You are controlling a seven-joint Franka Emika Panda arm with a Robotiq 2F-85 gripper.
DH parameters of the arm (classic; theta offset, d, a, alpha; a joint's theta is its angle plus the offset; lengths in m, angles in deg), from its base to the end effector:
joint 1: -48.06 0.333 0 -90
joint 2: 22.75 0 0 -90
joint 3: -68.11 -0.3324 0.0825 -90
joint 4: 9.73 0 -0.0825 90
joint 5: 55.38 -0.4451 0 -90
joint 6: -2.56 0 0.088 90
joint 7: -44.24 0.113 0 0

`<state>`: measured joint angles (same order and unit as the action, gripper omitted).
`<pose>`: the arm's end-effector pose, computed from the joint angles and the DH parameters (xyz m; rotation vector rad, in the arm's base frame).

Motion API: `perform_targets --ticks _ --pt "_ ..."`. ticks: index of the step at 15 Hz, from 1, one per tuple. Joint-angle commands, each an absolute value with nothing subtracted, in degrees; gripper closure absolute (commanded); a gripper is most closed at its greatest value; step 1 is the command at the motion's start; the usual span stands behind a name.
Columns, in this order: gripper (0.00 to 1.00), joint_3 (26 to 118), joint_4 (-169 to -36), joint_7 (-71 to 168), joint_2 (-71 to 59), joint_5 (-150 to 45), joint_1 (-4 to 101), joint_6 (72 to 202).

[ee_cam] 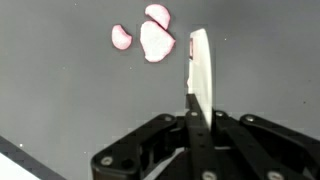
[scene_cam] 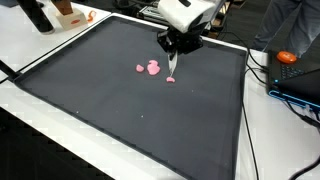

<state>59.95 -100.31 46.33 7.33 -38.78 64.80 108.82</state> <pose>0.6692 0.2719 0.2965 2.7930 0.7186 -0.2769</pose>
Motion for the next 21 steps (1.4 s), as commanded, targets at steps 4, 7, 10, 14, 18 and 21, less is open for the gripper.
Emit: perform_targets --ticks 4,7,10,14,18,21 --pt "0.99 61.9 -95.1 52.82 11.92 -36.87 67.84 107.03" --pt "0.99 62.27 -93.7 54.54 13.49 -37.06 68.65 106.65" --pt "0.99 62.54 -92.61 56.14 14.71 -37.31 69.33 105.95" --pt "0.99 62.61 -91.39 57.79 15.96 -38.34 69.62 105.11" --pt "0.99 62.48 -90.27 58.2 16.59 -39.45 69.15 103.76" --pt "0.99 62.33 -89.3 58.14 17.08 -41.26 68.27 102.96"
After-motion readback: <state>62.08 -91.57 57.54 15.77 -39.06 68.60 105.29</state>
